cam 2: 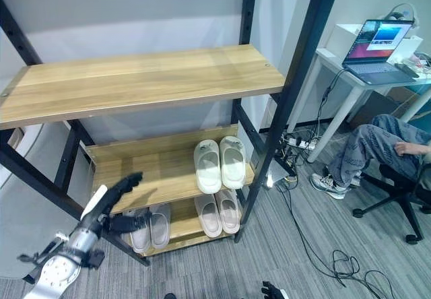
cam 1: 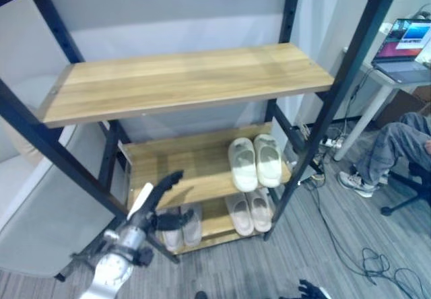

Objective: Arrange the slippers neatly on the shoe rack.

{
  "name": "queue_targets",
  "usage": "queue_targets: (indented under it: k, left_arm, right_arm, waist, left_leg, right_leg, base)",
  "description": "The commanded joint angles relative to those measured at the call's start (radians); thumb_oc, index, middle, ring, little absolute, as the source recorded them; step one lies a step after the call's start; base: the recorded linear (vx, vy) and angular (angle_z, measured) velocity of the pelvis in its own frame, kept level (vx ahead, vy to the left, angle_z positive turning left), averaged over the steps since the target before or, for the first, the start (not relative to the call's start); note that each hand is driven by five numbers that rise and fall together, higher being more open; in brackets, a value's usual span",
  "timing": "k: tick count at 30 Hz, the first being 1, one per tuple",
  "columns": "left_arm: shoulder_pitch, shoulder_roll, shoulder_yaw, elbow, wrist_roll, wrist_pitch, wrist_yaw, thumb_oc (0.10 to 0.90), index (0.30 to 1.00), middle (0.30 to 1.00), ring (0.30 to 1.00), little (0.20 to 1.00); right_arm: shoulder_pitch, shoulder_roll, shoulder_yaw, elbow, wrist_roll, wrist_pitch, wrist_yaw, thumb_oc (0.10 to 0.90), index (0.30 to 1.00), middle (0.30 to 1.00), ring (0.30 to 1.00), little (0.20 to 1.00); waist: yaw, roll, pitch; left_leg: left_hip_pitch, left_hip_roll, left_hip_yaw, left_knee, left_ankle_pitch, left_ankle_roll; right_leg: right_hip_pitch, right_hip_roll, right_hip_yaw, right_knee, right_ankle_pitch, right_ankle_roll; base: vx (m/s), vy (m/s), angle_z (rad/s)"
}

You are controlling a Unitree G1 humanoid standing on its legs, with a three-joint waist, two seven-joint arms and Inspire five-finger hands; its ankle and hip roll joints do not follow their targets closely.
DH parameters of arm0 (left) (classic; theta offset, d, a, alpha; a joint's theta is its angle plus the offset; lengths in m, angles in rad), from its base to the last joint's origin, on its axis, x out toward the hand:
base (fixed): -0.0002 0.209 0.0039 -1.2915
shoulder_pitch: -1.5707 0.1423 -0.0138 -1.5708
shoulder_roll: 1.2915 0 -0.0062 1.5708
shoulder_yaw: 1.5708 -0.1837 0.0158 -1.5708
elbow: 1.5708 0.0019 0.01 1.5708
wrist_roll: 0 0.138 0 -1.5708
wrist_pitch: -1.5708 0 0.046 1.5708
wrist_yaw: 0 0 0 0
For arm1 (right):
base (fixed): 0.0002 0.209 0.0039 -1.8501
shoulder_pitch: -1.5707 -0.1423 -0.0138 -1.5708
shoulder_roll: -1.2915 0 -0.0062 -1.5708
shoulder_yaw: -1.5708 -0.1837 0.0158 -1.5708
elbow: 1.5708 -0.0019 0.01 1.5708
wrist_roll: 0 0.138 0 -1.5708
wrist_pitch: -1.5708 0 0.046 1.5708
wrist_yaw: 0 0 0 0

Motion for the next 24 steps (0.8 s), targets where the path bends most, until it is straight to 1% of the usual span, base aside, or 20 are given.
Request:
queue_targets:
  k: [1, 3, 4, 5, 7, 8, 9, 10, 11, 12, 13, 14, 15, 16, 17, 21, 23, 24]
  left_arm:
    - [-0.106, -0.021, 0.069, -0.017, -0.258, -0.095, -0.093, 0.800, 0.900, 0.900, 0.900, 0.900]
    - [-0.062, -0.023, 0.089, 0.008, -0.382, -0.065, -0.159, 0.800, 0.900, 0.900, 0.900, 0.900]
    - [-0.060, -0.023, 0.090, 0.007, -0.384, -0.064, -0.160, 0.800, 0.900, 0.900, 0.900, 0.900]
    - [-0.057, -0.061, 0.087, 0.071, -0.457, -0.032, -0.170, 0.800, 0.900, 0.900, 0.900, 0.900]
    - [-0.055, -0.078, 0.087, 0.153, -0.477, -0.016, -0.178, 0.800, 0.900, 0.900, 0.900, 0.900]
    - [-0.055, -0.078, 0.087, 0.153, -0.477, -0.016, -0.178, 0.800, 0.900, 0.900, 0.900, 0.900]
    - [-0.071, -0.110, 0.088, 0.315, -0.408, -0.010, -0.125, 0.800, 0.900, 0.900, 0.900, 0.900]
    - [-0.085, -0.124, 0.088, 0.371, -0.376, -0.014, -0.099, 0.800, 0.900, 0.900, 0.900, 0.900]
    - [-0.085, -0.124, 0.088, 0.371, -0.376, -0.014, -0.099, 0.800, 0.900, 0.900, 0.900, 0.900]
    - [-0.114, -0.156, 0.104, 0.495, -0.300, -0.012, -0.034, 0.800, 0.900, 0.900, 0.900, 0.900]
    - [-0.131, -0.171, 0.110, 0.561, -0.265, -0.010, -0.008, 0.800, 0.900, 0.900, 0.900, 0.900]
    - [-0.159, -0.179, 0.102, 0.647, -0.175, -0.003, 0.029, 0.800, 0.900, 0.900, 0.900, 0.900]
    - [-0.178, -0.185, 0.088, 0.705, -0.083, -0.007, 0.062, 0.800, 0.900, 0.900, 0.900, 0.900]
    - [-0.180, -0.186, 0.087, 0.707, -0.081, -0.008, 0.063, 0.800, 0.900, 0.900, 0.900, 0.900]
    - [-0.214, -0.214, 0.073, 0.847, 0.009, 0.010, 0.100, 0.800, 0.900, 0.900, 0.900, 0.900]
    - [-0.297, -0.263, 0.066, 1.137, 0.132, 0.046, 0.183, 0.800, 0.900, 0.900, 0.900, 0.900]
    - [-0.314, -0.282, 0.071, 1.244, 0.139, 0.060, 0.191, 0.800, 0.900, 0.900, 0.900, 0.900]
    - [-0.311, -0.289, 0.084, 1.260, 0.114, 0.062, 0.176, 0.800, 0.900, 0.900, 0.900, 0.900]
  right_arm:
    - [0.010, -0.032, -0.005, 0.048, -0.053, -0.009, 0.001, 0.800, 0.900, 0.900, 0.900, 0.900]
    - [0.026, -0.036, -0.013, 0.066, -0.070, -0.002, 0.008, 0.800, 0.900, 0.900, 0.900, 0.900]
    - [0.027, -0.036, -0.012, 0.066, -0.070, -0.002, 0.008, 0.800, 0.900, 0.900, 0.900, 0.900]
    - [0.039, -0.030, -0.019, 0.093, -0.073, 0.012, 0.007, 0.800, 0.900, 0.900, 0.900, 0.900]
    - [0.044, -0.030, -0.033, 0.106, -0.063, 0.019, 0.011, 0.800, 0.900, 0.900, 0.900, 0.900]
    - [0.044, -0.030, -0.033, 0.106, -0.063, 0.019, 0.011, 0.800, 0.900, 0.900, 0.900, 0.900]
    - [0.042, -0.031, -0.044, 0.125, -0.058, 0.027, 0.007, 0.800, 0.900, 0.900, 0.900, 0.900]
    - [0.037, -0.032, -0.051, 0.127, -0.053, 0.030, 0.001, 0.800, 0.900, 0.900, 0.900, 0.900]
    - [0.037, -0.032, -0.051, 0.127, -0.053, 0.030, 0.001, 0.800, 0.900, 0.900, 0.900, 0.900]
    - [0.023, -0.034, -0.069, 0.123, -0.030, 0.031, -0.009, 0.800, 0.900, 0.900, 0.900, 0.900]
    - [0.017, -0.035, -0.075, 0.128, -0.024, 0.034, -0.013, 0.800, 0.900, 0.900, 0.900, 0.900]
    - [0.011, -0.036, -0.081, 0.139, -0.019, 0.038, -0.017, 0.800, 0.900, 0.900, 0.900, 0.900]
    - [0.003, -0.037, -0.083, 0.144, -0.018, 0.038, -0.023, 0.800, 0.900, 0.900, 0.900, 0.900]
    - [0.003, -0.037, -0.083, 0.144, -0.018, 0.038, -0.023, 0.800, 0.900, 0.900, 0.900, 0.900]
    - [-0.011, -0.035, -0.078, 0.155, -0.020, 0.040, -0.029, 0.800, 0.900, 0.900, 0.900, 0.900]
    - [-0.043, -0.017, -0.075, 0.176, 0.006, 0.042, -0.037, 0.800, 0.900, 0.900, 0.900, 0.900]
    - [-0.053, -0.012, -0.069, 0.180, 0.020, 0.040, -0.033, 0.800, 0.900, 0.900, 0.900, 0.900]
    - [-0.052, -0.008, -0.065, 0.179, 0.019, 0.039, -0.032, 0.800, 0.900, 0.900, 0.900, 0.900]
  waist:
    - [0.015, 0.011, -0.028]
    - [0.016, 0.011, -0.029]
    - [0.015, 0.011, -0.029]
    - [0.016, 0.008, -0.030]
    - [0.015, 0.008, -0.031]
    - [0.015, 0.008, -0.031]
    - [0.011, 0.006, -0.029]
    - [0.010, 0.006, -0.027]
    - [0.010, 0.006, -0.027]
    - [0.005, 0.004, -0.023]
    - [0.003, 0.005, -0.019]
    - [0.000, 0.005, -0.018]
    - [-0.003, 0.006, -0.016]
    - [-0.002, 0.007, -0.016]
    - [-0.006, 0.007, -0.016]
    - [-0.013, 0.004, -0.019]
    - [-0.017, 0.002, -0.023]
    - [-0.018, 0.002, -0.025]
  left_leg:
    - [0.029, -0.002, -0.043, -0.001, -0.090, -0.011]
    - [0.032, -0.004, -0.043, -0.001, -0.092, -0.009]
    - [0.031, -0.004, -0.043, -0.001, -0.092, -0.009]
    - [0.030, -0.008, -0.045, -0.001, -0.092, -0.006]
    - [0.030, -0.010, -0.047, -0.001, -0.093, -0.003]
    - [0.030, -0.010, -0.047, -0.001, -0.093, -0.003]
    - [0.030, -0.013, -0.049, -0.001, -0.093, 0.000]
    - [0.029, -0.014, -0.050, -0.001, -0.093, 0.001]
    - [0.029, -0.014, -0.050, -0.001, -0.093, 0.001]
    - [0.027, -0.018, -0.053, -0.001, -0.094, 0.004]
    - [0.026, -0.019, -0.055, -0.001, -0.094, 0.006]
    - [0.025, -0.021, -0.055, -0.001, -0.094, 0.007]
    - [0.026, -0.023, -0.054, -0.001, -0.096, 0.010]
    - [0.026, -0.023, -0.054, -0.001, -0.096, 0.010]
    - [0.027, -0.027, -0.051, -0.001, -0.098, 0.012]
    - [0.031, -0.032, -0.045, -0.001, -0.102, 0.014]
    - [0.036, -0.035, -0.041, -0.001, -0.106, 0.015]
    - [0.038, -0.036, -0.040, -0.001, -0.108, 0.016]
  right_leg:
    - [-0.021, 0.018, -0.021, 0.029, -0.075, 0.036]
    - [-0.020, 0.015, -0.023, 0.030, -0.072, 0.037]
    - [-0.020, 0.015, -0.024, 0.030, -0.073, 0.037]
    - [-0.020, 0.013, -0.021, 0.031, -0.072, 0.036]
    - [-0.021, 0.012, -0.021, 0.032, -0.071, 0.036]
    - [-0.021, 0.012, -0.021, 0.032, -0.071, 0.036]
    - [-0.023, 0.010, -0.019, 0.035, -0.070, 0.035]
    - [-0.023, 0.010, -0.019, 0.036, -0.070, 0.035]
    - [-0.023, 0.010, -0.019, 0.036, -0.070, 0.035]
    - [-0.028, 0.007, -0.015, 0.041, -0.070, 0.034]
    - [-0.030, 0.006, -0.015, 0.043, -0.070, 0.034]
    - [-0.033, 0.005, -0.015, 0.043, -0.067, 0.034]
    - [-0.034, 0.003, -0.012, 0.040, -0.065, 0.034]
    - [-0.033, 0.003, -0.011, 0.040, -0.065, 0.034]
    - [-0.036, 0.001, -0.009, 0.038, -0.062, 0.036]
    - [-0.041, -0.002, 0.001, 0.031, -0.056, 0.036]
    - [-0.039, -0.004, 0.007, 0.025, -0.053, 0.037]
    - [-0.039, -0.005, 0.008, 0.024, -0.053, 0.038]
  base:
    - [-0.01, 0.055, 0.03]
    - [-0.01, 0.058, 0.02]
    - [-0.01, 0.051, 0.00]
    - [-0.01, 0.045, 0.00]
    - [-0.01, 0.030, 0.01]
    - [-0.02, 0.053, 0.02]
    - [-0.02, 0.049, 0.01]
    - [-0.02, 0.049, 0.01]
    - [-0.01, 0.041, 0.02]
    - [-0.02, 0.054, 0.01]
    - [-0.03, 0.083, 0.01]
    - [-0.03, 0.080, 0.02]
    - [-0.02, 0.056, 0.02]
    - [-0.02, 0.068, 0.01]
    - [-0.02, 0.059, -0.01]
    - [-0.02, 0.047, -0.01]
    - [0.01, 0.034, -0.02]
    - [0.01, 0.028, -0.08]
